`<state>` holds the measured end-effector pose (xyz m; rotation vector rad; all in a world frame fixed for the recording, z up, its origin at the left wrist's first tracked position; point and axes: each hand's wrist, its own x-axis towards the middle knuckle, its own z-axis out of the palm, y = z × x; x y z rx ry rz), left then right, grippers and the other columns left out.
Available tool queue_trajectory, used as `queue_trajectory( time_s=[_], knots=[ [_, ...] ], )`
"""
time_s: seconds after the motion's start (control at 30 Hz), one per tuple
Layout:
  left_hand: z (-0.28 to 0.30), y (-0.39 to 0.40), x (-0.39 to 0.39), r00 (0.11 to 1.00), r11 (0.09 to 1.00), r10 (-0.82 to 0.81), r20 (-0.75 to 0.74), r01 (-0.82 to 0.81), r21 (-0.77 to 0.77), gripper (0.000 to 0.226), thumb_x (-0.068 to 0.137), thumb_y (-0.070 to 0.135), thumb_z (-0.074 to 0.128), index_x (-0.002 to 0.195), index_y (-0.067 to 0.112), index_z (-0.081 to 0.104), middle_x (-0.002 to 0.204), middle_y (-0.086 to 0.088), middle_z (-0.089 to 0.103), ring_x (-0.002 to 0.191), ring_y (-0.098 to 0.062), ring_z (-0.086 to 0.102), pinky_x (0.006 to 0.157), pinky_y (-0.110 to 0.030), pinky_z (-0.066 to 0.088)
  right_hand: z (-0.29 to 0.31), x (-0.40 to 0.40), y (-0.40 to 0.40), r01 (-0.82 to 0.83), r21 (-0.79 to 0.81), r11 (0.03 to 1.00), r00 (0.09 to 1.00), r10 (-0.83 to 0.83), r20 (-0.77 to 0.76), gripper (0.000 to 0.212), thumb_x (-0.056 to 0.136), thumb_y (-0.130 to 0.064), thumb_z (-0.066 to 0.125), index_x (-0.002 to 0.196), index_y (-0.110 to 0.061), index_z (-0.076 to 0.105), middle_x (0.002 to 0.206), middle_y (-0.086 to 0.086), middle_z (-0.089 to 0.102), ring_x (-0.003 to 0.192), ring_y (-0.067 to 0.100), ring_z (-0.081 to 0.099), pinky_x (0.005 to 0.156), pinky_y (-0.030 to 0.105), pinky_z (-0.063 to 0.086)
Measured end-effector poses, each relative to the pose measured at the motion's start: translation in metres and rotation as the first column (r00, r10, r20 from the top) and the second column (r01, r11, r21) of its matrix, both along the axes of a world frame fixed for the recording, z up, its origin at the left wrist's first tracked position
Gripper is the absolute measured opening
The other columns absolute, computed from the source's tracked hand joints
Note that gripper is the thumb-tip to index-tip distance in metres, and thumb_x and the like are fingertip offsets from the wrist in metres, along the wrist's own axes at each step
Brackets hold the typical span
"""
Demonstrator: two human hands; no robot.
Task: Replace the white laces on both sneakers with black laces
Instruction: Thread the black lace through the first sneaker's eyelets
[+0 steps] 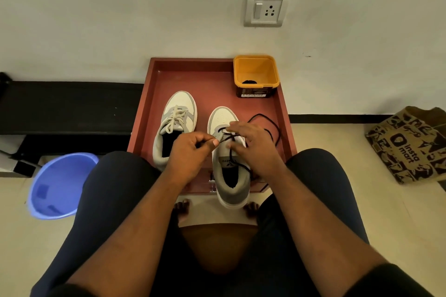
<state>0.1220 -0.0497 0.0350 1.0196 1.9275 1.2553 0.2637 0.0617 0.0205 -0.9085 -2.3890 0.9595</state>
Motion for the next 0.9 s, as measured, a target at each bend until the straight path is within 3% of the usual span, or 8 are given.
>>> queue_trajectory(
  time_s=[0.07,0.13,0.27,0.4,0.5,0.63,0.73,0.9],
  knots=[
    [-0.002,0.003,0.004,1.0,1.0,0.006,0.004,-0.006,0.027,0.019,0.09,0.011,0.066,0.074,0.022,0.067,0.049,0.018,0.057,0.044,0.004,0.047,0.049,-0.009,0.038,-0.004,-0.005,-0.004,-0.067,0.019,0.998,0.998,0.067,0.019,0.058,0.079,-0.029,0.072,0.135,-0.029,0.054,0.138,-0.007,0.054,0.131,0.012,0.045,0.111,0.039,0.033],
    [-0.002,0.004,0.006,1.0,0.999,-0.002,-0.019,0.003,0.053,0.015,0.091,0.01,0.065,0.079,0.018,0.068,0.052,0.019,0.058,0.049,0.006,0.05,0.052,-0.007,0.037,-0.005,-0.007,-0.001,-0.121,0.095,0.988,0.992,0.119,0.03,0.042,0.082,-0.032,0.068,0.123,-0.031,0.063,0.122,-0.01,0.066,0.117,0.008,0.057,0.102,0.042,0.042],
    [-0.006,0.013,0.006,0.998,0.996,0.069,0.001,-0.069,0.055,0.01,0.093,0.018,0.063,0.084,0.017,0.068,0.063,0.012,0.062,0.057,0.003,0.054,0.057,-0.012,0.042,-0.001,-0.007,0.007,0.029,-0.094,0.995,0.996,-0.037,-0.087,0.019,0.086,-0.02,0.07,0.104,-0.018,0.075,0.095,-0.003,0.073,0.087,0.003,0.062,0.082,0.029,0.05],
    [-0.019,0.031,0.007,0.982,0.993,0.016,-0.19,-0.039,-0.113,0.025,0.089,0.026,0.066,0.113,0.018,0.065,0.101,0.003,0.062,0.089,-0.01,0.058,0.079,-0.024,0.045,-0.016,-0.014,0.027,0.16,0.045,0.986,0.975,-0.165,0.146,0.023,0.09,-0.028,0.064,0.111,-0.025,0.072,0.093,-0.001,0.057,0.097,0.022,0.052,0.081,0.033,0.044],
    [-0.029,0.04,0.01,0.967,0.964,-0.066,-0.247,-0.002,-0.266,0.038,0.084,0.022,0.068,0.12,0.011,0.063,0.103,-0.005,0.063,0.091,-0.019,0.059,0.078,-0.03,0.048,-0.018,-0.023,0.027,0.07,0.149,0.986,0.938,-0.117,0.327,0.027,0.095,-0.028,0.057,0.119,-0.027,0.068,0.103,0.001,0.057,0.103,0.023,0.05,0.089,0.037,0.043],
    [-0.036,0.045,0.008,0.997,0.967,0.069,-0.018,-0.072,-0.246,0.019,0.087,0.009,0.058,0.099,0.006,0.072,0.082,-0.016,0.069,0.068,-0.022,0.059,0.063,-0.041,0.051,-0.011,-0.032,0.026,0.102,0.058,0.993,0.965,-0.112,0.236,0.022,0.087,-0.021,0.067,0.108,-0.02,0.073,0.098,0.0,0.071,0.094,0.018,0.062,0.087,0.039,0.05],
    [-0.039,0.046,0.004,0.98,0.97,0.122,0.158,-0.085,-0.226,0.021,0.089,0.004,0.052,0.089,0.008,0.073,0.087,-0.024,0.069,0.071,-0.021,0.058,0.064,-0.039,0.048,-0.013,-0.039,0.027,0.082,0.118,0.99,0.945,-0.115,0.306,0.012,0.086,-0.026,0.067,0.095,-0.024,0.075,0.091,-0.006,0.072,0.092,0.018,0.06,0.089,0.039,0.046],
    [-0.039,0.046,0.002,0.909,0.974,0.182,0.375,-0.115,-0.193,0.021,0.094,0.002,0.051,0.091,0.005,0.072,0.086,-0.019,0.069,0.078,-0.021,0.06,0.073,-0.034,0.048,-0.018,-0.046,0.024,0.034,0.233,0.972,0.905,-0.129,0.405,0.02,0.093,-0.027,0.057,0.104,-0.03,0.074,0.101,-0.005,0.068,0.098,0.021,0.049,0.089,0.038,0.041]
  ],
)
